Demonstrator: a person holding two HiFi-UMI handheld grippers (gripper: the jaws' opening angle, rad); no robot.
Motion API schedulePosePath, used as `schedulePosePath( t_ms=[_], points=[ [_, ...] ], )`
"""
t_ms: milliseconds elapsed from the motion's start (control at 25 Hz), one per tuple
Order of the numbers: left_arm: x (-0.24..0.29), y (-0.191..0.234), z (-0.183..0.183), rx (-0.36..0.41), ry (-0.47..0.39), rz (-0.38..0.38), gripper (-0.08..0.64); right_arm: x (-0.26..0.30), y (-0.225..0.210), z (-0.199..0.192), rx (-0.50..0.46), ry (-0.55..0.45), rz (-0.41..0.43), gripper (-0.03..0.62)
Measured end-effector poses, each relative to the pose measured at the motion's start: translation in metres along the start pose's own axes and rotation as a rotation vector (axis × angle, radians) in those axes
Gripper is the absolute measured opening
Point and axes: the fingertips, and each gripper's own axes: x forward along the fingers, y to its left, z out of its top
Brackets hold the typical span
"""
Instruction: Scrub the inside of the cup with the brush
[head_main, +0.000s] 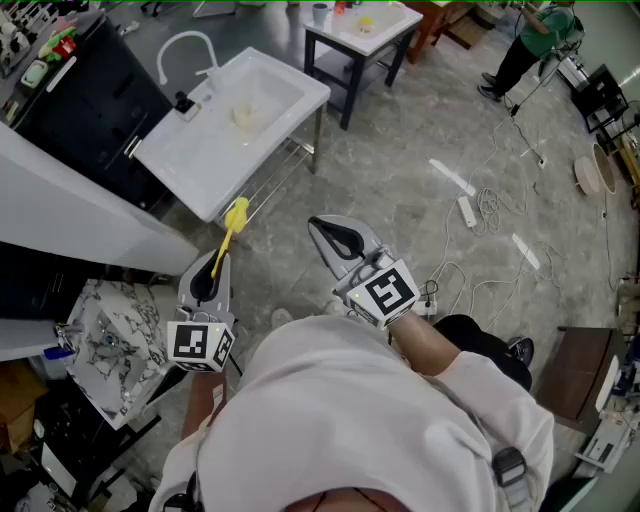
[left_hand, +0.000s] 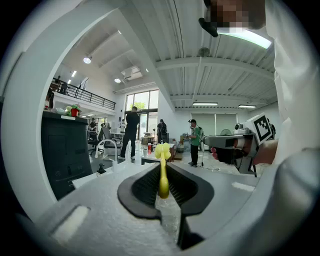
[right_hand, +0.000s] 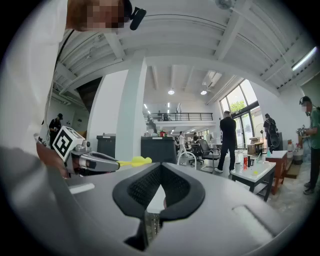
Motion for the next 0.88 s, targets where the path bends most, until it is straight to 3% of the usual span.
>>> schedulePosePath(
  t_ms=[480, 880],
  points=[
    [0.004, -0.015, 0.001, -0.003, 0.005, 0.021, 0.040, -0.014, -0.009, 0.000, 0.020, -0.016, 0.024, -0.002],
    [0.014, -0.036, 0.003, -0.012, 0.004, 0.081, 0.040, -0.028, -0.026, 0.003, 0.069, -0.026, 0.075, 0.000]
  ],
)
